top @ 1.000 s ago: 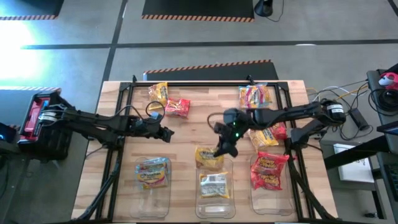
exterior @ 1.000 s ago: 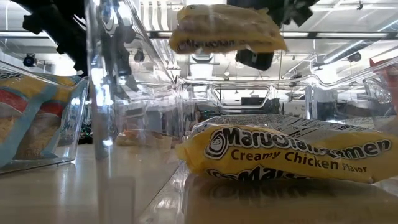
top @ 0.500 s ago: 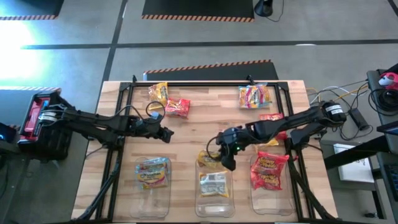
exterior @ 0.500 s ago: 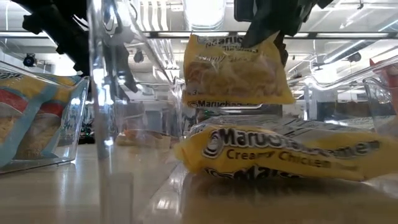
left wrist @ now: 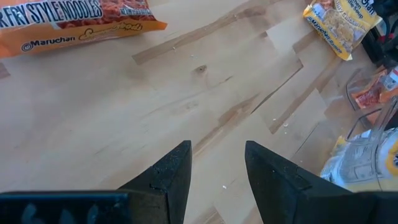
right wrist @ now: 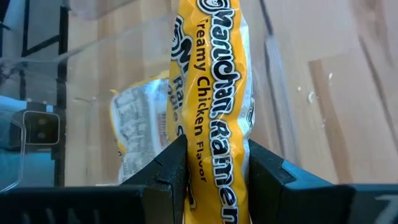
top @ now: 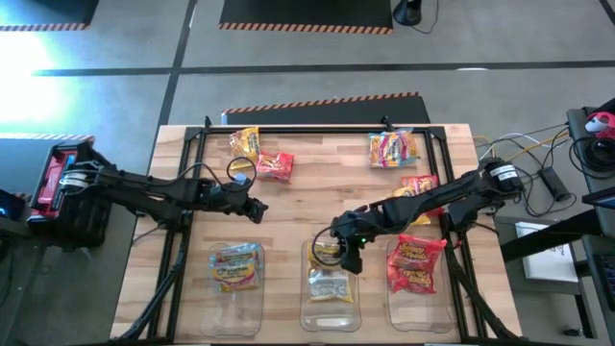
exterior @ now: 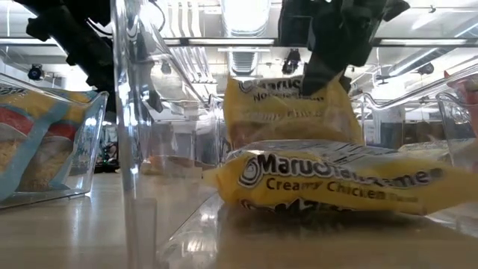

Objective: Sort Maruchan noodles
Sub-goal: Put the yellow noodle pack into the middle transparent bin, then put the orange noodle pack into the right transparent bin

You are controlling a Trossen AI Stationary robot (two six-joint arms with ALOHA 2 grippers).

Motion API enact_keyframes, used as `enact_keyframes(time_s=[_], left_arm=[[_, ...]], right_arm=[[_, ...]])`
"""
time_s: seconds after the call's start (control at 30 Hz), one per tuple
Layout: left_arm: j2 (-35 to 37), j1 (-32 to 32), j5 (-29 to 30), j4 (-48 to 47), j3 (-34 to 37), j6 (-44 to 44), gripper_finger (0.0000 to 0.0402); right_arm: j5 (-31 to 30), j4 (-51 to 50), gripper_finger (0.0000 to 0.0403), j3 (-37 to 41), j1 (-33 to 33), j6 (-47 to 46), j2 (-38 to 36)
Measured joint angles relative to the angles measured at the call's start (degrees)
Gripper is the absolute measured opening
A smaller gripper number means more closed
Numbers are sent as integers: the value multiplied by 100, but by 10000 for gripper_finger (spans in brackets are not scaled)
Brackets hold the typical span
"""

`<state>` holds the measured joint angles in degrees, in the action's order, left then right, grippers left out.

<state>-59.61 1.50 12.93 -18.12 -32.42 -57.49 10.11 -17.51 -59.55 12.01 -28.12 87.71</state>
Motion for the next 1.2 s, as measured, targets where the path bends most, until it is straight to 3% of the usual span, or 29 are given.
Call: enact_keyframes(time_s=[0.2,0.43,0.77,0.97,1.2], left_arm=[[6,0,0,-1,-2,2,134],[31,2,-2,0,-18,0,134],[36,2,42,23,-44,-203,134],[28,-4,605,463,-44,-323,134],[-6,-71,1520,557,-44,-783,134]], right_arm=[[-26,-20,113,0,13,-129,24],[-108,-146,161,-61,11,-85,-135],[-161,-1449,185,-862,-2,354,-137],[-781,-2165,177,-1243,-69,1056,-137],[-1171,-2231,175,-1321,-513,1611,-137]])
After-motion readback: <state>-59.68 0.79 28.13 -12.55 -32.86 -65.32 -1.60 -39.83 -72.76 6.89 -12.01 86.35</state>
